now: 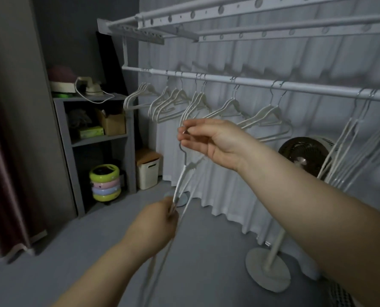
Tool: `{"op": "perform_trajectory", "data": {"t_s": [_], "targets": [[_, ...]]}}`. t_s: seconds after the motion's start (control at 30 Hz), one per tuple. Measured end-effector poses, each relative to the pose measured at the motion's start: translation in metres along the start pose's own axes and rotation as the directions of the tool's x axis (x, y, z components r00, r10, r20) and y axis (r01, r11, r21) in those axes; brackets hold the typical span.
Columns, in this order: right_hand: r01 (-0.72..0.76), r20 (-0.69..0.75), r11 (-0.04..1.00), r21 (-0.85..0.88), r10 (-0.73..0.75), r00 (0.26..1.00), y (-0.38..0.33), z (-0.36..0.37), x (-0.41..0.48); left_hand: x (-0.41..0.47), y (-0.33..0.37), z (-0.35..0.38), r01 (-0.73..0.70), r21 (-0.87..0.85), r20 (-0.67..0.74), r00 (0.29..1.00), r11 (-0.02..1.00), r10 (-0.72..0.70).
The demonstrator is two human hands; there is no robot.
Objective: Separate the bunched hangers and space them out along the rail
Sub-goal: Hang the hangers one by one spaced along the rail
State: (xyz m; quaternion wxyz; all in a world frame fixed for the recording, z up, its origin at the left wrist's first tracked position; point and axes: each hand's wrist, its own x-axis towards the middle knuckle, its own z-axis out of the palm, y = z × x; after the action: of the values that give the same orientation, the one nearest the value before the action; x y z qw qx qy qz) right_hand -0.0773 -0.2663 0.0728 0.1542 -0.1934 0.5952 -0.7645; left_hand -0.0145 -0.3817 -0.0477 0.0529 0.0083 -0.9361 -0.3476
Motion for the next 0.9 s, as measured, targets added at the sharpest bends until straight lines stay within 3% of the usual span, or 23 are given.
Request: {"op": "perform_trajectory", "data": {"t_s": [0.2, 0.3, 0.37, 0.47, 0.53, 0.63, 0.7, 0.8, 0.83, 0.9], "targets": [[0.017, -0.191, 0.999, -0.047, -0.025, 0.981, -0.009, -0.029, -0.008, 0.003, 0.019, -0.016, -0.088, 0.032, 0.166, 0.983, 0.996, 0.081], [-0.024, -0.185, 0.956, -0.294, -0.032, 0.982, -0.021, -0.05, -0.019, 0.015, 0.031, -0.01, -0.112, -0.008, 0.205, 0.972, 0.994, 0.111], [-0.094, -0.201, 0.76, -0.643, -0.049, 0.978, -0.028, -0.076, -0.025, 0.024, 0.04, -0.005, -0.126, -0.025, 0.211, 0.969, 0.992, 0.128], [-0.192, -0.235, 0.217, -0.957, -0.195, 0.952, -0.035, -0.129, -0.029, 0.042, 0.058, 0.005, -0.167, -0.003, 0.208, 0.964, 0.986, 0.164], [-0.296, -0.265, -0.101, -0.95, -0.244, 0.933, -0.041, -0.163, -0.034, 0.054, 0.074, 0.013, -0.22, 0.038, 0.209, 0.956, 0.975, 0.207], [-0.354, -0.3, -0.421, -0.835, -0.191, 0.935, -0.053, -0.204, -0.037, 0.076, 0.102, 0.026, -0.276, 0.082, 0.177, 0.95, 0.958, 0.259], [-0.341, -0.334, -0.478, -0.81, -0.102, 0.937, -0.058, -0.225, -0.034, 0.094, 0.124, 0.035, -0.3, 0.083, 0.154, 0.946, 0.95, 0.286], [-0.321, -0.333, -0.399, -0.859, -0.042, 0.942, -0.066, -0.253, -0.03, 0.12, 0.159, 0.047, -0.321, 0.087, 0.115, 0.944, 0.943, 0.311], [-0.305, -0.291, -0.375, -0.875, -0.095, 0.952, -0.071, -0.262, -0.029, 0.129, 0.171, 0.05, -0.336, 0.098, 0.095, 0.94, 0.937, 0.328], [-0.266, -0.161, -0.445, -0.855, -0.261, 0.952, -0.086, -0.28, -0.028, 0.145, 0.194, 0.057, -0.357, 0.118, 0.062, 0.934, 0.927, 0.352]]}}
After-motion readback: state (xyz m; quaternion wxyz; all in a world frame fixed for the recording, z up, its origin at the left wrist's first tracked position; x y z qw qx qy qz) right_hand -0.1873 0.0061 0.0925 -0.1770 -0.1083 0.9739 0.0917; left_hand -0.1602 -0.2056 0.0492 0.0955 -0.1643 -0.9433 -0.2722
